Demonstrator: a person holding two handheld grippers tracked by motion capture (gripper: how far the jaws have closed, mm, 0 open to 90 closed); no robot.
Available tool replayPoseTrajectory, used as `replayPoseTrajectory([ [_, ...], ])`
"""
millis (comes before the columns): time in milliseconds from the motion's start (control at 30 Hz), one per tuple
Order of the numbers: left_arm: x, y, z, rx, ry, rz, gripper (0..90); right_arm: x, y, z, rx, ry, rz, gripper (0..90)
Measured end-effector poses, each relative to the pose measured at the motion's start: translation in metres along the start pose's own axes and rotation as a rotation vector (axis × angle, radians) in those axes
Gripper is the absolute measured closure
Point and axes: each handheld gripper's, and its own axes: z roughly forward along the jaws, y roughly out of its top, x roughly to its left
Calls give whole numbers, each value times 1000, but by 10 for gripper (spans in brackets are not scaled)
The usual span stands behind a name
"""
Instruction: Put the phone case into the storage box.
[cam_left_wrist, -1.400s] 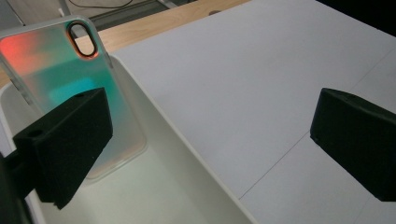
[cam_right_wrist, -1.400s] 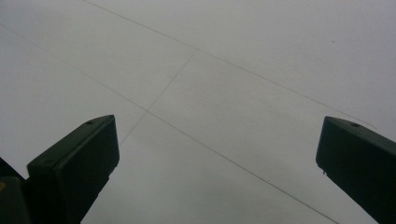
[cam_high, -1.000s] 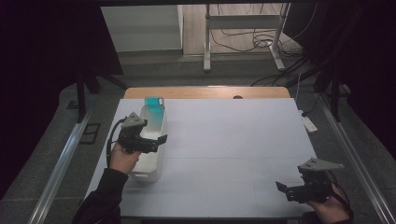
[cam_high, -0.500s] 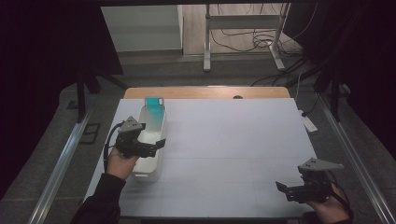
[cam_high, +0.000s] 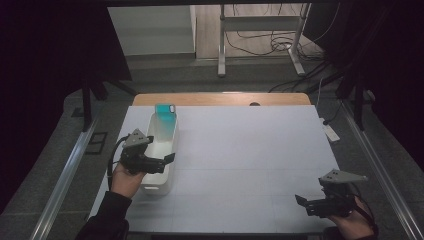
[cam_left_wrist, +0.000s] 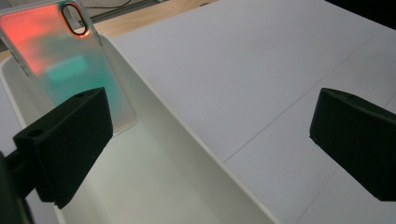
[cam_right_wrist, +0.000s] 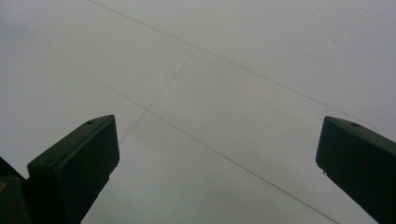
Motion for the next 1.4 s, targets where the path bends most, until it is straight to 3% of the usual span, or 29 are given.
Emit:
replayPoseTrajectory([
  [1400, -16, -26, -37, -15, 22, -17, 1, 0, 0, 1, 8, -1, -1, 0],
])
